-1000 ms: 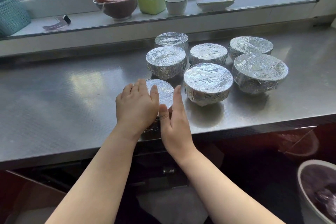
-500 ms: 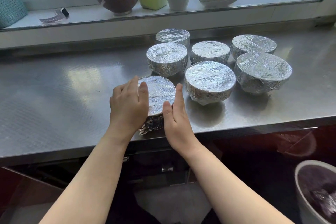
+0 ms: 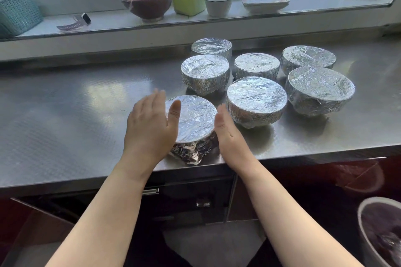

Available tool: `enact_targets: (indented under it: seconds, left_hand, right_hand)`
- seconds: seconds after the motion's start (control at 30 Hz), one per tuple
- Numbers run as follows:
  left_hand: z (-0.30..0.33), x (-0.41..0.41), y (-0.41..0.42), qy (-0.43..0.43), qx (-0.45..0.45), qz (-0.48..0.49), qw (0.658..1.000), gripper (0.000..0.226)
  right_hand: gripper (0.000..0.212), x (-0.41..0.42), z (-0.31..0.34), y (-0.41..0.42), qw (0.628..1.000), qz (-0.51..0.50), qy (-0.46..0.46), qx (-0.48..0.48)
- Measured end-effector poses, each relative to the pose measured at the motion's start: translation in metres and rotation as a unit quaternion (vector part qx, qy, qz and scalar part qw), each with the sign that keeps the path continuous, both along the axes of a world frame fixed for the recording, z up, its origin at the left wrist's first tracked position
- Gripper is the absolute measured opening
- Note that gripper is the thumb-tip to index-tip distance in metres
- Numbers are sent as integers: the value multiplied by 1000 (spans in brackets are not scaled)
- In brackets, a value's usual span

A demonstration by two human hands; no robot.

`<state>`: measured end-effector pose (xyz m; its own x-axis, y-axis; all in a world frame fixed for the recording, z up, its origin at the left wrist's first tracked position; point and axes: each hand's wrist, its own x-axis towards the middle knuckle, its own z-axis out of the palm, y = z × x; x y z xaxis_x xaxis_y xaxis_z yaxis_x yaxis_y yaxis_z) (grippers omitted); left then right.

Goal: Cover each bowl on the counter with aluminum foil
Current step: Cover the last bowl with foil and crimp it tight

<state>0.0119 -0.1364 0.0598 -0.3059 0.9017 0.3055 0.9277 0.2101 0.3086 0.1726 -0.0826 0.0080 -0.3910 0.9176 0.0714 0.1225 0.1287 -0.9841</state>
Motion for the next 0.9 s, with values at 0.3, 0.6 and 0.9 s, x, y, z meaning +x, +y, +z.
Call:
enact_targets:
  seconds: [0.3, 0.6, 0.9]
  left_hand:
    - [-9, -8, 27, 76, -87, -151, 982, 87]
    - [-12, -7, 28, 70, -94, -143, 983, 90]
    - [-15, -7, 29, 66, -77, -131, 986, 88]
  right_hand:
    - [47, -5, -8, -17, 975, -169, 56, 136]
    - [40, -25, -8, -26, 974, -178, 92, 109]
    - [20, -28, -7, -23, 947, -229, 227, 0]
